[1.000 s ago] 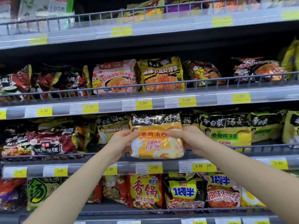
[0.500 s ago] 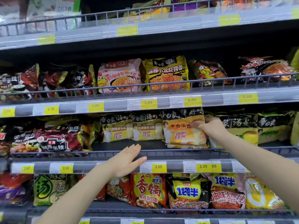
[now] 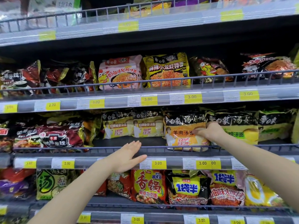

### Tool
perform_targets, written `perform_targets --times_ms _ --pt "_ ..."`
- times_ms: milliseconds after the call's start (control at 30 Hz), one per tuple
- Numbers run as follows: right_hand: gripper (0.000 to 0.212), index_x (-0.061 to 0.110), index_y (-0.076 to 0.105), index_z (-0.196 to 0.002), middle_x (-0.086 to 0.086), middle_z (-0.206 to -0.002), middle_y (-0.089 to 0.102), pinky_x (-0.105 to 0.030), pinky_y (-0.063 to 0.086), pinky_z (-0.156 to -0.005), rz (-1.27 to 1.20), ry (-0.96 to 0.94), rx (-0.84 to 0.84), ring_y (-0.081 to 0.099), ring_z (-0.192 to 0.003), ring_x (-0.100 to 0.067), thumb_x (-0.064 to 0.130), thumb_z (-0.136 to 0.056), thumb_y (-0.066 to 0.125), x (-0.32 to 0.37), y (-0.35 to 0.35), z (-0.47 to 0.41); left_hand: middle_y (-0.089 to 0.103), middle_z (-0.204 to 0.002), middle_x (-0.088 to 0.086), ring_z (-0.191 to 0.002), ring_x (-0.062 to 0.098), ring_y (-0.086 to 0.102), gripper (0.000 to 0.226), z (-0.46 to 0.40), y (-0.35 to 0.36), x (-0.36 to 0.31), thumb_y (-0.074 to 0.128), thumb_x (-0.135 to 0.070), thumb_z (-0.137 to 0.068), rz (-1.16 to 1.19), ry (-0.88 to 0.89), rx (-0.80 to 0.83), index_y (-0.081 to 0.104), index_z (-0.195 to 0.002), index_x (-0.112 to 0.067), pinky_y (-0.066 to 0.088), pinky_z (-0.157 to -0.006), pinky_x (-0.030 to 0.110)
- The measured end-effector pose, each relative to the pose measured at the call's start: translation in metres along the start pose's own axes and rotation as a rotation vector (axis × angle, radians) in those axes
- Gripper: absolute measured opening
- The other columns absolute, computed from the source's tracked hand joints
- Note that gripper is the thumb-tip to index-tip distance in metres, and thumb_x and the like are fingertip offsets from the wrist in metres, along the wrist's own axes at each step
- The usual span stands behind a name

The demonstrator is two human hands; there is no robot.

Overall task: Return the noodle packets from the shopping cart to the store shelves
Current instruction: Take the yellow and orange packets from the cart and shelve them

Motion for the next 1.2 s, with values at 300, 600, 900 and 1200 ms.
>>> perform_targets --times_ms 300,600,900,1200 --pt "0.037 0.008 0.060 -0.083 0.000 -0.070 0.051 -0.028 0.041 -0.059 0.849 -0.193 -0.193 0.056 -0.068 -0.024 0.044 -0.091 0.057 0.044 -0.012 0.026 -0.003 -0.159 0.002 -0.146 0.011 -0.003 0.079 0.002 -0.001 -0.004 0.022 -0.061 -0.091 -0.124 0.030 -0.029 0.002 -0.151 -0.013 -0.003 -0.115 0.023" --pt "0.075 -0.005 0.033 -0.142 -0.026 -0.144 0.040 -0.047 0.029 -0.111 1.150 -0.616 -0.268 0.038 -0.134 -0.038 0.034 -0.085 0.063 0.078 0.031 0.074 -0.009 -0.159 0.006 -0.147 0.018 -0.004 0.109 0.007 -0.001 -0.008 -0.002 -0.078 -0.065 -0.362 0.007 -0.003 -0.008 -0.150 -0.010 -0.001 -0.119 0.032" --pt "0.076 0.017 -0.005 -0.153 -0.002 -0.160 -0.007 -0.035 0.000 -0.119 0.921 -0.910 0.369 -0.002 -0.148 -0.019 0.050 -0.097 0.036 0.131 0.110 0.143 0.012 -0.159 0.004 -0.145 0.019 0.014 0.068 0.074 -0.038 0.006 0.037 -0.051 -0.095 -0.238 -0.111 0.084 0.017 -0.150 -0.015 0.010 -0.117 0.031" --pt "0.069 0.017 0.016 -0.152 0.000 -0.159 0.018 -0.034 0.011 -0.119 0.717 -1.114 0.468 0.018 -0.145 -0.016 0.056 -0.096 0.030 0.243 0.181 0.216 0.033 -0.152 0.001 -0.138 0.018 0.032 0.061 0.214 -0.103 0.091 0.037 -0.052 -0.095 -0.270 -0.397 0.010 0.031 -0.146 -0.018 0.026 -0.112 0.033"
Point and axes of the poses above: each hand's wrist, its own z-axis away from the middle knuckle, its own y-axis out of the palm, x = y × z, the point moved 10 cm from there along -z, towards the middle knuckle
